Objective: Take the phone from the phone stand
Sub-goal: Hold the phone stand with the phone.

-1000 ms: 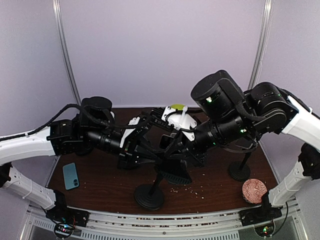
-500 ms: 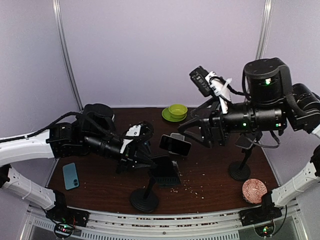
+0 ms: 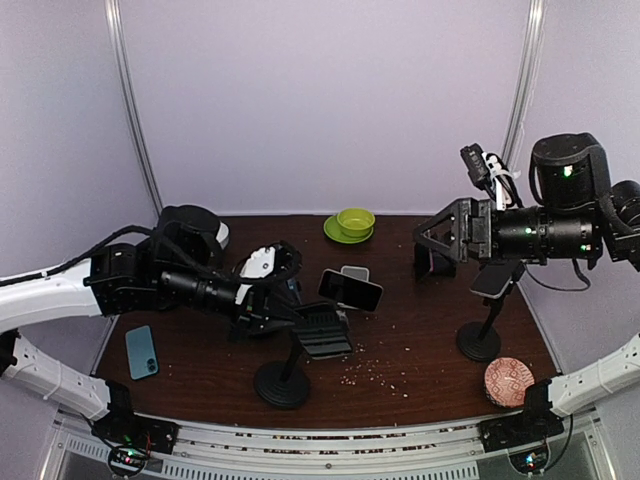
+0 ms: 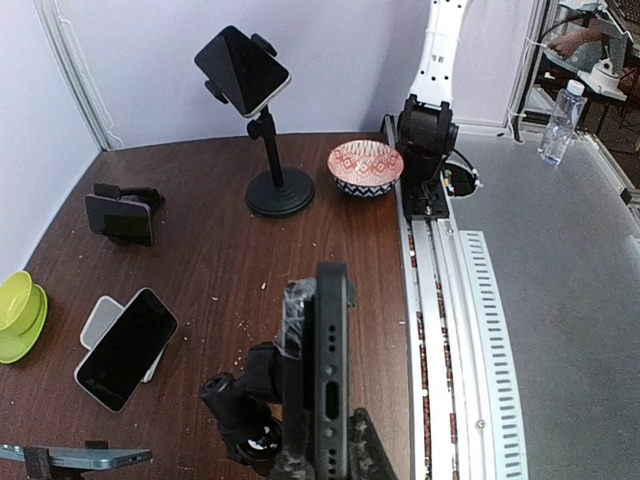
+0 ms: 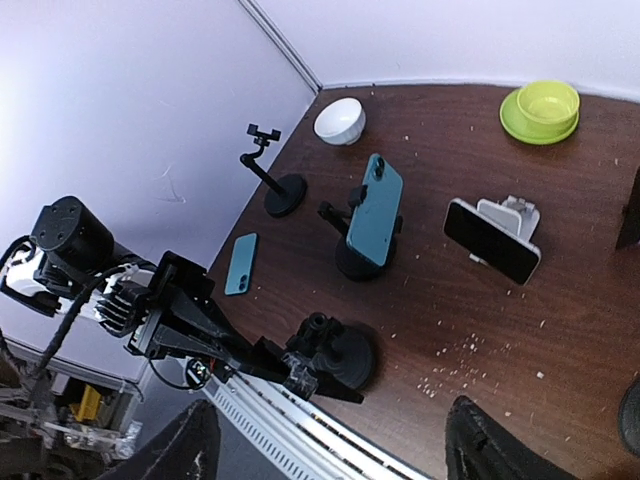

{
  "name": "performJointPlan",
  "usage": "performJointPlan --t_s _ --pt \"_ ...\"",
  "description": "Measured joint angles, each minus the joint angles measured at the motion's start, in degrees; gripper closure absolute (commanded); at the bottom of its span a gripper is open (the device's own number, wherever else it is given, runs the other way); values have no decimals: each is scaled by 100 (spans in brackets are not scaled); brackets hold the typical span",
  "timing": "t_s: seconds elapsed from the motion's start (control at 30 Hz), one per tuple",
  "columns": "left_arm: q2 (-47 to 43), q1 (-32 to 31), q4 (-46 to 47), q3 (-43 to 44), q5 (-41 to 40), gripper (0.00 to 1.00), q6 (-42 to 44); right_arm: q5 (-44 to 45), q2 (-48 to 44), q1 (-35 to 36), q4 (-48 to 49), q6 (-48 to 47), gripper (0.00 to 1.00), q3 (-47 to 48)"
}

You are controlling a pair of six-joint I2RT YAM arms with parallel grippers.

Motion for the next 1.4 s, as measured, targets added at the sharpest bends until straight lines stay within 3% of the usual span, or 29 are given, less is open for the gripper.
performJointPlan --t_s 0.4,0.87,1.4 --pt "341 -81 153 306 -127 100 382 -1458 -654 -461 -35 2109 23 -1563" --pt "409 -162 389 304 -92 100 809 -2586 -662 -498 599 2688 22 -2455" --pt "409 -162 533 304 -92 100 826 -2658 -448 -498 1357 2935 22 -2474"
